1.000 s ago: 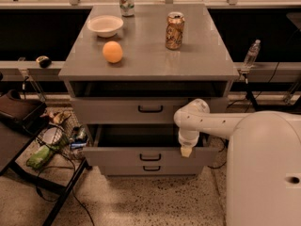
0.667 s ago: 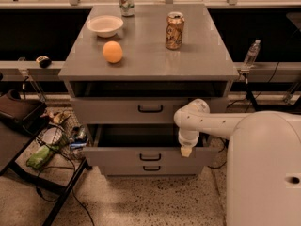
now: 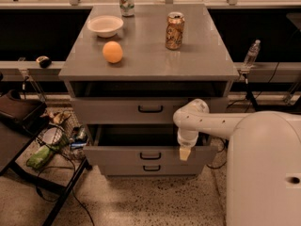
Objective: Open middle drawer
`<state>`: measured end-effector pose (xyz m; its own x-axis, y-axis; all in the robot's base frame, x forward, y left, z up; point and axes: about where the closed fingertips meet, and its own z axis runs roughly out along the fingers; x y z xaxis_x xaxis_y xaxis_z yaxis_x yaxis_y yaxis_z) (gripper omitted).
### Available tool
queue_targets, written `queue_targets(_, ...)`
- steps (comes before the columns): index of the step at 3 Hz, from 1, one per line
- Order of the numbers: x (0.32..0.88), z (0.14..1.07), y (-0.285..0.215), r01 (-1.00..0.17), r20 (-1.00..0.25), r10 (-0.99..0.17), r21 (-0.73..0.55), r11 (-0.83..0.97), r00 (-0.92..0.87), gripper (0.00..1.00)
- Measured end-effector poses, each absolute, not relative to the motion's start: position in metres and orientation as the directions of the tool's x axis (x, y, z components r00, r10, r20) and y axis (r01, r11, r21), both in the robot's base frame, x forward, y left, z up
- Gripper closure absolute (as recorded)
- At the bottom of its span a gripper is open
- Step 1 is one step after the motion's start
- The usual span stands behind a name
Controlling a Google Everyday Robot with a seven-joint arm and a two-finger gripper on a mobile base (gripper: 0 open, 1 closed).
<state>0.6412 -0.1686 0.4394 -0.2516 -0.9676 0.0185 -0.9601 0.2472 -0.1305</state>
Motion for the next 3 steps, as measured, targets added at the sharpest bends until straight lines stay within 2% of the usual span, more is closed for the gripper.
queue_targets(1, 0.641, 0.439, -0.169, -0.960, 0.019, -0.968, -0.130, 0.247, -0.252, 0.00)
queue_targets(2, 0.641, 0.439, -0.169, -0.960, 0.019, -0.968, -0.130, 0.247, -0.252, 0.00)
queue_targets(3, 0.617, 0.424, -0.169, -0.969, 0.019, -0.971, -0.060, 0.238, -0.239, 0.00)
